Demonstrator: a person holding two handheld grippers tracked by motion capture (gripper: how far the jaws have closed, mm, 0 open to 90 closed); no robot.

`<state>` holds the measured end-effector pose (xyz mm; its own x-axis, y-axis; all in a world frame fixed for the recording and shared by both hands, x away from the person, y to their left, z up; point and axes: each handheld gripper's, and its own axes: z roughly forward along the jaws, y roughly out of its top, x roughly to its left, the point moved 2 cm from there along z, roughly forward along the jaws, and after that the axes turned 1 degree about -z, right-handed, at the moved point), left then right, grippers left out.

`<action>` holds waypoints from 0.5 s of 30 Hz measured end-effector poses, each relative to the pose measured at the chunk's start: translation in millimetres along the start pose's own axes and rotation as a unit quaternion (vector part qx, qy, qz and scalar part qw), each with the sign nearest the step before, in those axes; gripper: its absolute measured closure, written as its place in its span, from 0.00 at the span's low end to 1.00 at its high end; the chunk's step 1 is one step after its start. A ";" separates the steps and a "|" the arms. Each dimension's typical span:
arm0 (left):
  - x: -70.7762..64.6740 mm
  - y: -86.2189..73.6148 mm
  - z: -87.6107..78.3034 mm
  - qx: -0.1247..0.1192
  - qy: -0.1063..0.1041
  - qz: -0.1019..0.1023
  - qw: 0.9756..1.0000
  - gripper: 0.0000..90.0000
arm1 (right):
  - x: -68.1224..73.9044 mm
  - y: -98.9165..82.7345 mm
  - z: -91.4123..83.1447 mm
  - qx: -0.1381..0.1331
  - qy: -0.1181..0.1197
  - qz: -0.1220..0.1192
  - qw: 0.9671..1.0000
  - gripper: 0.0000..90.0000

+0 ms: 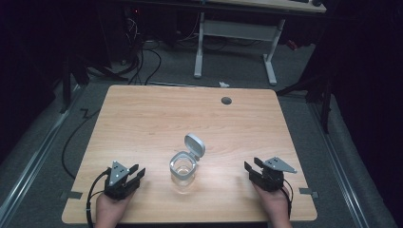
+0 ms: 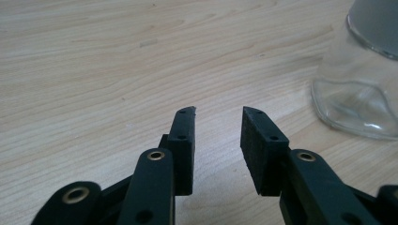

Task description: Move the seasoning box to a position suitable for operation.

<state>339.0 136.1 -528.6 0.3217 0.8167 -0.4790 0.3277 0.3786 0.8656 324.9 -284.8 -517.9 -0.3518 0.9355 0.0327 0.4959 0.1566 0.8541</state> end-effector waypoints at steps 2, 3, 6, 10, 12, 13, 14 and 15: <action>-1.2 -0.7 1.8 0.001 -0.003 -0.004 1.000 0.75 | 0.3 -2.7 -0.1 0.003 -0.002 0.001 1.000 0.59; -1.2 -0.7 1.8 0.001 -0.003 -0.004 1.000 0.77 | 0.3 -2.7 -0.1 0.003 -0.002 0.001 1.000 0.59; -4.2 -2.0 6.0 0.005 -0.011 0.001 1.000 0.85 | 2.0 -7.3 0.3 0.008 -0.005 -0.006 1.000 0.63; -8.2 -2.5 13.8 0.008 -0.014 -0.001 1.000 0.92 | 7.6 -11.3 0.6 0.009 -0.005 -0.013 1.000 0.66; -12.1 -2.4 17.4 0.006 -0.018 0.005 1.000 0.95 | 10.5 -12.5 -1.3 0.008 -0.007 -0.020 1.000 0.68; -12.1 -2.4 17.4 0.006 -0.018 0.005 1.000 0.98 | 12.0 -12.9 -2.4 0.008 -0.008 -0.022 1.000 0.68; -14.4 -2.9 19.5 0.004 -0.019 0.007 1.000 1.00 | 12.9 -13.1 -3.6 0.010 -0.008 -0.025 1.000 0.68; -16.3 -3.8 21.5 0.004 -0.018 0.010 1.000 1.00 | 12.9 -13.1 -3.6 0.010 -0.008 -0.025 1.000 0.68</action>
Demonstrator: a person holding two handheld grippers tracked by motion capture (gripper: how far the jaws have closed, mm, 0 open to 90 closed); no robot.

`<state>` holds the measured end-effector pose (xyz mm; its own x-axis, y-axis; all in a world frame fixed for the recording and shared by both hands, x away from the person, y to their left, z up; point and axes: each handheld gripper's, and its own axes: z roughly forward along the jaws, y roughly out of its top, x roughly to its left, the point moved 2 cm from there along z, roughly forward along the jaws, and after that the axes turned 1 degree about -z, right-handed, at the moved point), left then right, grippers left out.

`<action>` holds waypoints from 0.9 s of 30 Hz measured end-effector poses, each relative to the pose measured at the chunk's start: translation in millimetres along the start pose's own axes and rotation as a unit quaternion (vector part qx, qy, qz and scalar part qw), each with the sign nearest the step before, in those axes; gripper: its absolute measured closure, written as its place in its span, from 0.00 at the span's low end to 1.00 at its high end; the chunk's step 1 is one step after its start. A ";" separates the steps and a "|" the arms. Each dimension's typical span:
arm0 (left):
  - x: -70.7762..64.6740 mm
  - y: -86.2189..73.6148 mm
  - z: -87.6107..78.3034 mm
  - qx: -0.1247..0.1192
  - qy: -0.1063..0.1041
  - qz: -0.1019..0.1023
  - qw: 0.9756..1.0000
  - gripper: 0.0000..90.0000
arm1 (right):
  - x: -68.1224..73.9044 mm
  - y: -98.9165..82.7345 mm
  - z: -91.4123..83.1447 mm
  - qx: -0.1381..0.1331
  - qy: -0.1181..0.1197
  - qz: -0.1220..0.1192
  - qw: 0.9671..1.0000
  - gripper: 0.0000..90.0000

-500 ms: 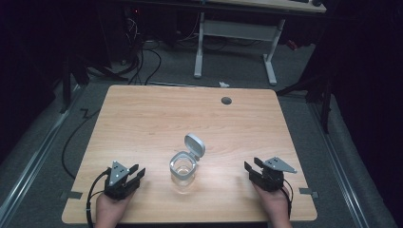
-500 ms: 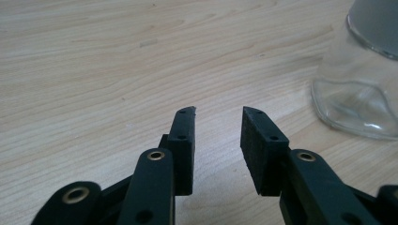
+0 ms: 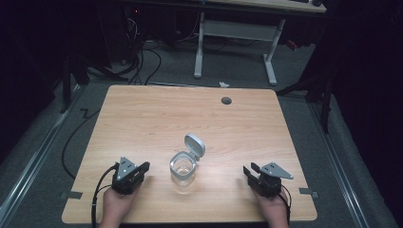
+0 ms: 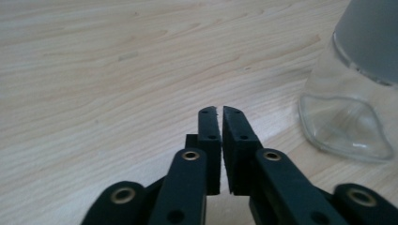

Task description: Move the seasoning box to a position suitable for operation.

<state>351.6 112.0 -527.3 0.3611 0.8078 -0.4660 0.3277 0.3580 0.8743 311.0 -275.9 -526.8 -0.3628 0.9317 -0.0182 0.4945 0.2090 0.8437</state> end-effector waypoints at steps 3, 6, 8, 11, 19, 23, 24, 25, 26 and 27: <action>-5.0 -4.4 5.8 0.009 -0.002 0.001 1.000 1.00 | 1.2 0.3 -3.8 0.002 0.003 -0.004 1.000 0.69; -10.1 -8.0 11.2 0.011 -0.004 -0.001 1.000 1.00 | 1.2 0.9 -4.8 0.005 0.004 -0.004 1.000 0.73; -18.4 -12.0 16.9 0.012 -0.008 0.002 1.000 1.00 | 6.0 0.6 -5.8 0.008 0.011 -0.009 1.000 0.79; -27.0 -16.4 22.0 0.018 -0.016 0.012 1.000 1.00 | 9.9 -1.0 -5.6 0.015 0.017 -0.018 1.000 0.85; -38.5 -26.6 28.0 0.031 -0.029 0.021 0.999 1.00 | 9.4 -4.4 -10.1 0.019 0.028 -0.024 0.999 1.00; -42.7 -28.1 27.0 0.031 -0.033 0.021 0.999 1.00 | 9.0 -5.4 -9.5 0.021 0.033 -0.020 0.999 1.00; -42.7 -28.1 27.0 0.031 -0.033 0.021 0.999 1.00 | 9.0 -5.4 -9.5 0.021 0.033 -0.020 0.999 1.00; -43.6 -29.1 26.3 0.033 -0.034 0.023 0.999 1.00 | 9.0 -5.8 -9.6 0.021 0.034 -0.020 0.999 1.00; -44.0 -29.6 26.0 0.033 -0.035 0.023 0.999 1.00 | 8.7 -6.0 -10.1 0.021 0.034 -0.021 0.999 0.99; -44.3 -30.1 25.6 0.033 -0.035 0.025 0.999 1.00 | 8.5 -6.1 -10.7 0.021 0.034 -0.021 0.999 0.99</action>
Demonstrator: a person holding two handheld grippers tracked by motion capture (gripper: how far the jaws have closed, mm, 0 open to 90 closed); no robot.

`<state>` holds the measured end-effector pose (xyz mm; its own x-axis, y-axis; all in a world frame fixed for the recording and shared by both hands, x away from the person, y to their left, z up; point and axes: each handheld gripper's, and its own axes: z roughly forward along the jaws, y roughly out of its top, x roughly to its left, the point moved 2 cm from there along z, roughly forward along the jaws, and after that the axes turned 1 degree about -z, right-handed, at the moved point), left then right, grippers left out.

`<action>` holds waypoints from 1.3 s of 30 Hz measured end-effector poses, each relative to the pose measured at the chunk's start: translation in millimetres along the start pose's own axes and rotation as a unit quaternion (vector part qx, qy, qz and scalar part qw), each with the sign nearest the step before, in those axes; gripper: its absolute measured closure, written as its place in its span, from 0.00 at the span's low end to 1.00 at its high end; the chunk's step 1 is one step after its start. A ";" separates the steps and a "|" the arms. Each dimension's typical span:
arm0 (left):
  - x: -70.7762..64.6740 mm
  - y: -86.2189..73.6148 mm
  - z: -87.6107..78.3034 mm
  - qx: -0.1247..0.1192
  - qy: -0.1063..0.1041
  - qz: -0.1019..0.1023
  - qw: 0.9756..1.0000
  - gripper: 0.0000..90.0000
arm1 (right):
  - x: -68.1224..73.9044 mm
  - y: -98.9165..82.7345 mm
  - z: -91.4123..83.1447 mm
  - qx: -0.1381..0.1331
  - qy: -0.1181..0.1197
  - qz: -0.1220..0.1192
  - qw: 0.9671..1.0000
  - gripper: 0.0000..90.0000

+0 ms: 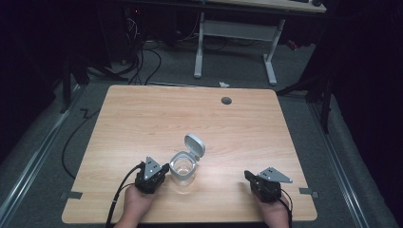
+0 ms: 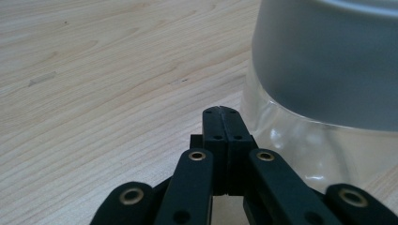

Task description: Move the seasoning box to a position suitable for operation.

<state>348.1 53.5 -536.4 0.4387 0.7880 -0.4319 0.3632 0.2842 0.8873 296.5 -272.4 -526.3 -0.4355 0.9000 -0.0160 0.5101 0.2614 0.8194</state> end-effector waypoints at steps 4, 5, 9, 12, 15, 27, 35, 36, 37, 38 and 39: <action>-1.4 -0.1 -2.8 -0.001 -0.001 0.002 1.000 1.00 | -0.4 -0.4 -1.2 -0.003 0.001 0.004 1.000 0.98; -2.0 -0.4 -3.3 -0.001 -0.003 0.002 1.000 1.00 | -0.2 -0.4 -0.9 -0.002 0.001 0.004 1.000 0.98; -3.8 -1.3 -4.3 0.000 -0.004 0.004 1.000 1.00 | -0.1 0.5 -0.1 -0.003 0.001 0.003 1.000 0.97; -4.9 -1.7 -6.3 -0.001 -0.005 0.003 1.000 1.00 | -0.1 2.1 1.9 -0.005 0.004 0.004 1.000 0.97; -7.4 -3.4 -8.7 0.001 -0.007 0.005 1.000 1.00 | 0.2 2.7 4.4 -0.005 0.007 0.005 1.000 0.97; -30.5 -14.1 -18.5 0.014 -0.036 0.017 0.999 1.00 | 0.4 4.7 8.7 -0.005 0.017 0.009 1.000 0.98; -36.0 -20.5 -20.6 0.024 -0.049 0.015 0.998 1.00 | 0.6 5.6 10.8 -0.004 0.029 0.014 0.999 0.98; -35.6 -20.4 -21.4 0.023 -0.048 0.017 0.998 1.00 | 1.0 6.1 11.2 -0.004 0.030 0.014 0.999 0.98; -35.6 -20.4 -21.4 0.023 -0.048 0.017 0.998 1.00 | 1.0 6.1 11.2 -0.004 0.030 0.014 0.999 0.98; -34.0 -18.6 -23.9 0.022 -0.047 0.012 0.999 1.00 | 2.2 7.0 12.4 -0.004 0.031 0.016 0.999 0.98; -33.4 -17.8 -25.5 0.021 -0.048 0.008 0.999 1.00 | 2.8 7.5 13.2 -0.003 0.030 0.017 0.999 0.98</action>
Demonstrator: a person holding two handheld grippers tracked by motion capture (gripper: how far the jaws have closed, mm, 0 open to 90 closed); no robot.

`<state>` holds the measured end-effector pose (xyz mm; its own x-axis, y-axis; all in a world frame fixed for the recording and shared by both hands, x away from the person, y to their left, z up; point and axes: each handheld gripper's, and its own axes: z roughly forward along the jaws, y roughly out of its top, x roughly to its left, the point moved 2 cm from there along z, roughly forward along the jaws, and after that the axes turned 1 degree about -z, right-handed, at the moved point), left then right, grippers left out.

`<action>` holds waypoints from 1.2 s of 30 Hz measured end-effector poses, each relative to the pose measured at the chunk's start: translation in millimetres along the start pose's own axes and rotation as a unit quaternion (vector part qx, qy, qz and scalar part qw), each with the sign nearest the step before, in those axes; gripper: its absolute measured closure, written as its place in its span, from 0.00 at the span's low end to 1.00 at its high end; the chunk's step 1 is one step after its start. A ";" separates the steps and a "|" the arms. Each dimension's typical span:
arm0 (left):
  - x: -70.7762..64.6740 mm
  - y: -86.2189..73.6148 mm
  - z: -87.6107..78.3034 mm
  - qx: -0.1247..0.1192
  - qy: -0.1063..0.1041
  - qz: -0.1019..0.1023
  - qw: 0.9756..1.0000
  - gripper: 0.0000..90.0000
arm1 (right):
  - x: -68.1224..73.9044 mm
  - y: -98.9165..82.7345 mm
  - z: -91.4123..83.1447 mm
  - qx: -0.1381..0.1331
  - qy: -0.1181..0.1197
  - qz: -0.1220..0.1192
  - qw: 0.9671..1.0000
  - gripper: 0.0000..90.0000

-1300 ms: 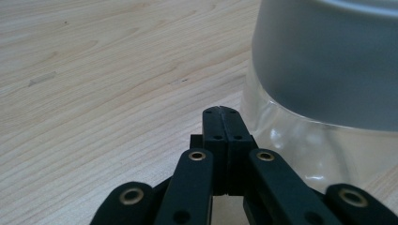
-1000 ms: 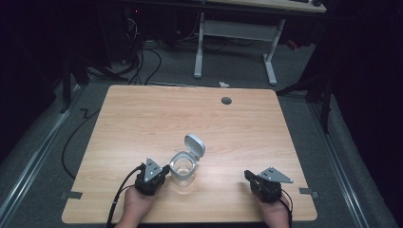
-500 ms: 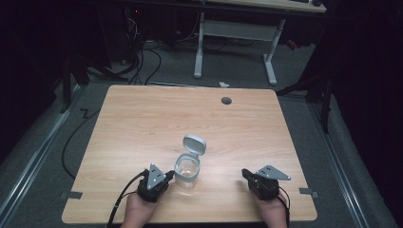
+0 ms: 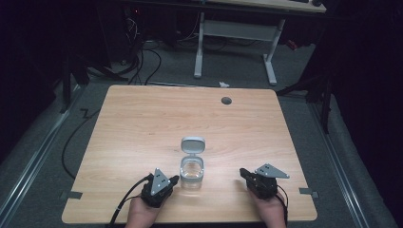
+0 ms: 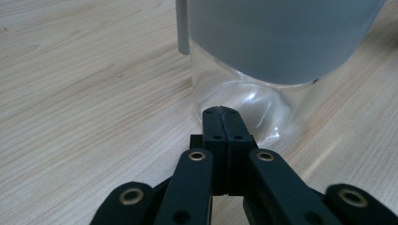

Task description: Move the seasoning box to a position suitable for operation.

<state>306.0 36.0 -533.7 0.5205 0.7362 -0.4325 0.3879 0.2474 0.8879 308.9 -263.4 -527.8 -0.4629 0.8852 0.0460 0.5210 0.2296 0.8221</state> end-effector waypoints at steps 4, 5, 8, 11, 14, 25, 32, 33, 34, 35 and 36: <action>0.4 0.6 -5.2 0.000 -0.002 -0.005 1.000 1.00 | 2.3 1.5 5.8 0.008 -0.006 0.001 1.000 0.96; -1.5 -0.7 -8.0 0.000 -0.003 -0.007 1.000 1.00 | 3.1 2.0 7.1 0.011 -0.011 0.002 1.000 0.96; -5.7 -4.7 -12.5 0.005 -0.009 -0.008 1.000 1.00 | 4.3 5.1 11.3 0.013 -0.011 0.007 1.000 0.96; -12.6 -10.8 -15.7 0.015 -0.019 -0.013 1.000 1.00 | 7.0 9.2 13.8 0.007 -0.004 0.002 1.000 1.00; -20.7 -16.5 -15.3 0.023 -0.030 -0.015 0.999 1.00 | 9.9 13.1 16.2 0.001 -0.001 0.001 1.000 1.00; -41.8 -25.9 9.9 0.038 -0.048 -0.004 0.998 1.00 | 16.8 22.9 25.4 0.001 0.013 -0.009 1.000 1.00; -38.1 -22.8 10.7 0.035 -0.042 -0.015 0.998 1.00 | 20.7 24.0 25.7 -0.003 0.018 -0.013 1.000 1.00; -38.6 -22.5 8.8 0.033 -0.044 -0.015 0.998 1.00 | 20.7 24.5 26.2 -0.003 0.018 -0.018 1.000 1.00; -39.4 -22.0 5.9 0.032 -0.048 -0.013 0.998 1.00 | 21.0 25.0 26.5 -0.004 0.018 -0.020 1.000 1.00; -39.5 -21.4 2.4 0.030 -0.050 -0.009 0.998 1.00 | 21.2 25.4 26.9 -0.005 0.018 -0.021 1.000 1.00; -38.4 -20.0 -1.6 0.028 -0.051 -0.008 0.998 1.00 | 21.3 26.0 27.3 -0.005 0.019 -0.022 1.000 1.00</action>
<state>277.0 3.7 -534.6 0.5875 0.6638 -0.4629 0.4375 0.2207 0.8717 332.1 -227.4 -520.9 -0.5128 0.8580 0.0308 0.4920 0.2643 0.8295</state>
